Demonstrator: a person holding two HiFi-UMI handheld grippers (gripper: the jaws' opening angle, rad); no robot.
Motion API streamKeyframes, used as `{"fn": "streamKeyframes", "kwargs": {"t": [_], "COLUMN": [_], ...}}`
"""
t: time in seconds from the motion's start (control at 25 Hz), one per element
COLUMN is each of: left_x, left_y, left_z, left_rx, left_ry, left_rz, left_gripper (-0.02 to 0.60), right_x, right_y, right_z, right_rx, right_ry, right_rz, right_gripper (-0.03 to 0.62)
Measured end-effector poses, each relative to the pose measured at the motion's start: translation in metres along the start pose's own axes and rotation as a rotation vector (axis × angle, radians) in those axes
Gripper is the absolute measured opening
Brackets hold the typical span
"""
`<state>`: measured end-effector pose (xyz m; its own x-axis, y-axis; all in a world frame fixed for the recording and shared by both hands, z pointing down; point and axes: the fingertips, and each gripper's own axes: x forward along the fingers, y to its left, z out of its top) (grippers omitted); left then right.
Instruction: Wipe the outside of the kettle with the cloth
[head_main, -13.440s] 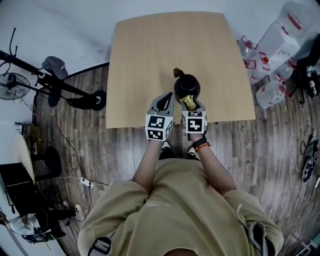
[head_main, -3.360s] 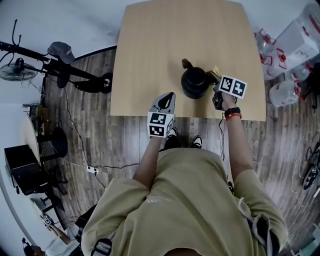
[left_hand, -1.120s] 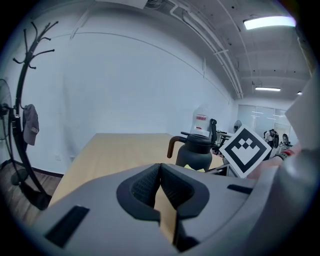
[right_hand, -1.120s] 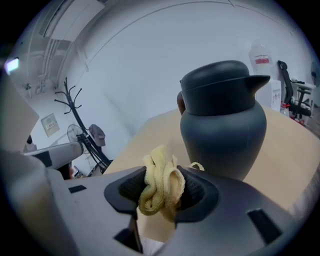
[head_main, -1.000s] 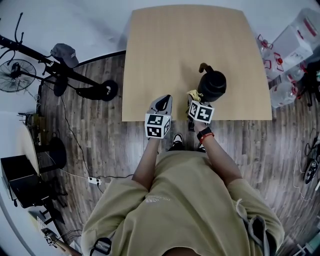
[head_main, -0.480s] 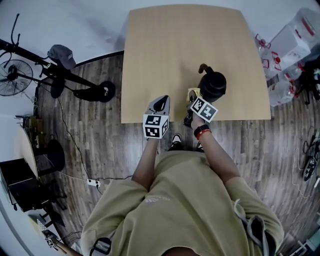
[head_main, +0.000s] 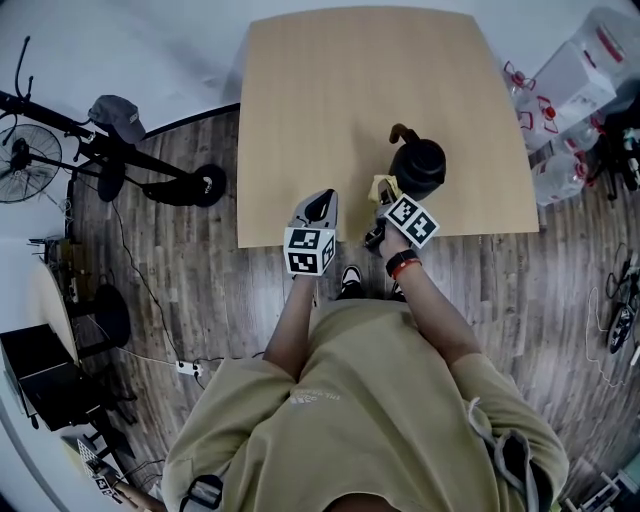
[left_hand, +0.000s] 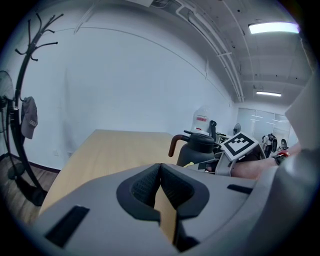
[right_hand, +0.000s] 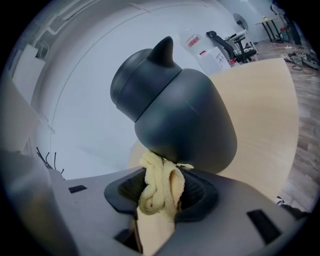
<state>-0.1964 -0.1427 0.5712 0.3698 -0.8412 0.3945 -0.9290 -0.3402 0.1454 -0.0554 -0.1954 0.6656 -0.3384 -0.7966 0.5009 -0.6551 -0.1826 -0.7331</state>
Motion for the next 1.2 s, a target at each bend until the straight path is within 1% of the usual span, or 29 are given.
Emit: {"fn": "streamKeyframes", "kwargs": {"t": [0.24,0.56,0.84,1.2], "left_x": [0.006,0.016,0.025,0.032], "left_y": [-0.016,-0.045,-0.072,-0.104], "left_z": [-0.005,-0.006,-0.004,-0.011], "left_rx": [0.006,0.015,0.02,0.014], "left_ry": [0.01,0.016,0.014,0.021], "left_rz": [-0.016,-0.048,-0.055,-0.062], "left_gripper": [0.025,0.025,0.025,0.025], "right_x": [-0.009,-0.02,-0.032,-0.047], "right_y": [-0.011,-0.022,-0.037,-0.064], "right_z": [0.001,0.004,0.011,0.023], "right_rx": [-0.054,-0.1,-0.118,-0.118], "right_ry": [0.018,0.055,0.097,0.126], "right_rz": [0.004,0.022,0.04,0.031], "right_gripper": [0.172,0.172,0.172,0.17]}}
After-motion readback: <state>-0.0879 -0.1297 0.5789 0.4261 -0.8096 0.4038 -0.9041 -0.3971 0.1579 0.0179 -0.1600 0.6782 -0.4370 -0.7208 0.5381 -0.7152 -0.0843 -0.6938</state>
